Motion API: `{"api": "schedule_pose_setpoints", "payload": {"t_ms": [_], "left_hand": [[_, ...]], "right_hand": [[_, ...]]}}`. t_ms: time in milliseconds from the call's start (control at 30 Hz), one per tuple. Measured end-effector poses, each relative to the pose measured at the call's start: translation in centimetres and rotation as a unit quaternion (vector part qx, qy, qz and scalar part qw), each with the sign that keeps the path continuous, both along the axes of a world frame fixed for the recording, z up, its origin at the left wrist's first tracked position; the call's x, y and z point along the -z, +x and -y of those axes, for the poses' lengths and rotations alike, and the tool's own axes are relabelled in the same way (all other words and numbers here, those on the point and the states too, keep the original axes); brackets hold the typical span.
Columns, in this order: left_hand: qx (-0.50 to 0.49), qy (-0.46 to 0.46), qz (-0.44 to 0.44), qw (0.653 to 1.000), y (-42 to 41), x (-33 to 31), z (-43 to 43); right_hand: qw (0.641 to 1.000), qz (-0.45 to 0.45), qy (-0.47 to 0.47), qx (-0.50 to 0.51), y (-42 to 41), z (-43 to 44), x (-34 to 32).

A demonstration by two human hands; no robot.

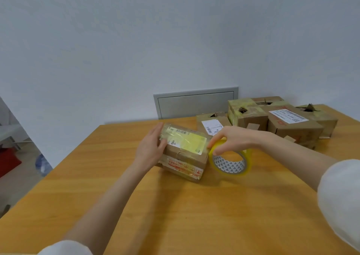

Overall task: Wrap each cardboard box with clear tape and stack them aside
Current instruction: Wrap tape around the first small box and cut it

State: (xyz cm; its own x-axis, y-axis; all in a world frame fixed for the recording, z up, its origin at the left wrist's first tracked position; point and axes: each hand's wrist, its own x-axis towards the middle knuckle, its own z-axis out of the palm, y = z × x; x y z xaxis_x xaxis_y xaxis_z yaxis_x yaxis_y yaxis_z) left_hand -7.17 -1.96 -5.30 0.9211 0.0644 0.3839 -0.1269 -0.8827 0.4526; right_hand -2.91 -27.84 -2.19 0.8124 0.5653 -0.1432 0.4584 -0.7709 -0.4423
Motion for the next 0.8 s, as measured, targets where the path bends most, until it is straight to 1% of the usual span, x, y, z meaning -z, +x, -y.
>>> {"api": "schedule_pose_setpoints", "payload": {"t_ms": [33, 67, 133, 200, 233, 333, 433, 500, 633, 733, 800], "left_hand": [[0.016, 0.102, 0.006, 0.995, 0.3, -0.5, 0.3], [0.032, 0.167, -0.013, 0.985, 0.7, -0.8, 0.7], [0.035, 0.229, -0.097, 0.968, 1.4, -0.5, 1.2], [0.029, 0.238, -0.170, 0.956, 1.6, 0.7, 1.1], [0.025, 0.232, -0.187, 0.954, 1.5, 1.1, 1.0], [0.033, 0.243, -0.182, 0.952, 1.3, 0.8, 1.1], [0.101, 0.255, -0.165, 0.947, 0.6, 0.9, 3.7], [0.123, 0.250, -0.162, 0.946, 0.3, 1.4, 4.9], [0.136, 0.255, -0.181, 0.940, 0.3, 1.0, 4.9], [0.133, 0.273, -0.172, 0.937, -0.2, 1.1, 5.6], [0.138, 0.264, -0.194, 0.935, -0.3, 0.6, 5.8]], "right_hand": [[1.000, 0.010, -0.011, -0.002, -0.1, -0.2, -0.2], [0.999, 0.021, -0.024, -0.003, -0.2, -0.4, -0.3], [0.998, 0.035, -0.044, -0.003, -0.3, -0.7, -0.5], [0.998, 0.037, -0.046, -0.001, -0.3, -0.8, -0.1], [0.998, 0.038, -0.041, 0.002, -0.3, -0.9, 0.1], [0.999, 0.037, -0.033, 0.007, -0.2, -1.1, 0.3], [0.998, 0.046, -0.044, 0.004, -0.1, -1.1, 0.3], [0.998, 0.043, -0.041, 0.004, -0.1, -1.1, 0.4], [0.999, 0.040, -0.032, 0.007, -0.2, -1.0, 0.6], [0.999, 0.043, -0.028, 0.007, -0.2, -1.0, 0.9], [0.998, 0.047, -0.030, 0.009, -0.2, -0.9, 1.0]]}}
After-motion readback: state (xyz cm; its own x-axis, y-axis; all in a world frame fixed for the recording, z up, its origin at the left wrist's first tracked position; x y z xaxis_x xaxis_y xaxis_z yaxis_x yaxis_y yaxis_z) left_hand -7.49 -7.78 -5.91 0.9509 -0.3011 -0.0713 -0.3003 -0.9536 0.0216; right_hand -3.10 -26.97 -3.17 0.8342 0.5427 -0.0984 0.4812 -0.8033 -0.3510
